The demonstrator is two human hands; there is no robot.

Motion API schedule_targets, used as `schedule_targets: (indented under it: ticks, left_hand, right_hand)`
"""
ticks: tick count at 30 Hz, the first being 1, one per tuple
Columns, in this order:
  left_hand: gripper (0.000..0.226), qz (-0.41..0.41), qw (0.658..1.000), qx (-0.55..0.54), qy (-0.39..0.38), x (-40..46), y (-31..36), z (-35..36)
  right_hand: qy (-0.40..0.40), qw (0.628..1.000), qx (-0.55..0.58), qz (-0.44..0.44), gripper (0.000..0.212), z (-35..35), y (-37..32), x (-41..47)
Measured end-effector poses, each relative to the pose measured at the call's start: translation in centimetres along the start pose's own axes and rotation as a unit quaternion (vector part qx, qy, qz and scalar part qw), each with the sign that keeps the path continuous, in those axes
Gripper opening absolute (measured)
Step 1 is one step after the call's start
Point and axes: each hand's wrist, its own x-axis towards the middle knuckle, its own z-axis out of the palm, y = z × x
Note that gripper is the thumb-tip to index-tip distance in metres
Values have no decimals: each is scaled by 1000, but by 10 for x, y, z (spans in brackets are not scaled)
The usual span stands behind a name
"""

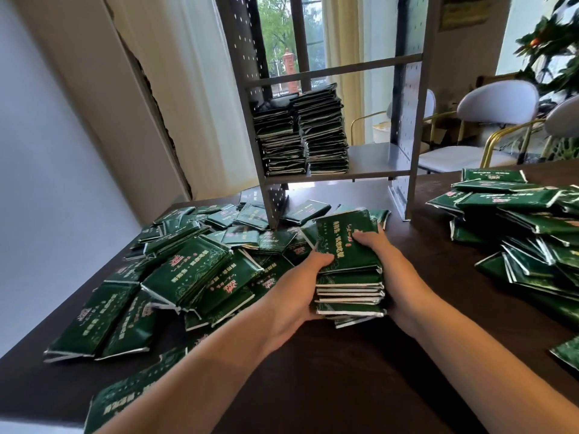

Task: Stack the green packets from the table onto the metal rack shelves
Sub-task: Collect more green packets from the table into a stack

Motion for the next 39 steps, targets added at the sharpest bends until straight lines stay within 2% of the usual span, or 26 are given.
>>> schedule_targets:
  ticks: [2, 4, 6, 8, 11, 13, 16, 18, 20, 25, 28, 32, 34, 37, 39]
  left_hand:
    - [37, -1, 1000, -5, -20, -5, 3, -6]
    - [40, -1, 999, 28, -30, -13, 8, -16]
    - [35, 25, 986, 166, 1, -23, 13, -32]
    - [17, 60, 926, 371, 27, -37, 18, -53]
    - [31, 8, 804, 594, 28, -59, 29, -77]
    - [44, -51, 750, 659, 20, -69, 30, -83]
    - [63, -93, 676, 731, 19, -76, 18, -88]
    - [73, -98, 650, 754, 7, -77, 8, -88]
    - [74, -69, 646, 760, 0, -77, 3, -86]
    - [59, 46, 635, 771, 3, -66, -11, -70]
    - [50, 123, 661, 739, 41, -48, -17, -62]
    - [38, 179, 706, 680, 89, -28, -24, -57]
    - [38, 181, 717, 666, 97, -21, -23, -55]
    - [47, 138, 741, 651, 90, -19, -13, -54]
    - [44, 98, 723, 677, 97, -16, -7, -59]
  right_hand:
    - [-2, 1000, -12, 4, 37, 2, -2, -1]
    - [0, 1000, -20, 11, 47, 3, -4, -2]
    - [5, 999, -29, 16, 59, 2, -3, -1]
    - [8, 999, -34, 21, 61, 2, -5, -2]
    - [9, 999, -31, 21, 38, 4, -8, -5]
    - [9, 999, -32, 22, 29, 5, -9, -7]
    - [9, 999, -38, 31, 33, 7, -9, -9]
    - [17, 999, -39, 34, 37, 7, -9, -9]
    - [20, 999, -40, 31, 39, 7, -9, -9]
    - [22, 998, -40, 31, 40, 7, -9, -9]
    - [23, 999, -42, 27, 39, 6, -10, -11]
    - [25, 998, -42, 28, 38, 5, -11, -11]
    - [25, 998, -41, 30, 39, 5, -11, -10]
    - [21, 998, -40, 34, 39, 4, -11, -9]
    - [18, 998, -40, 36, 38, 4, -11, -9]
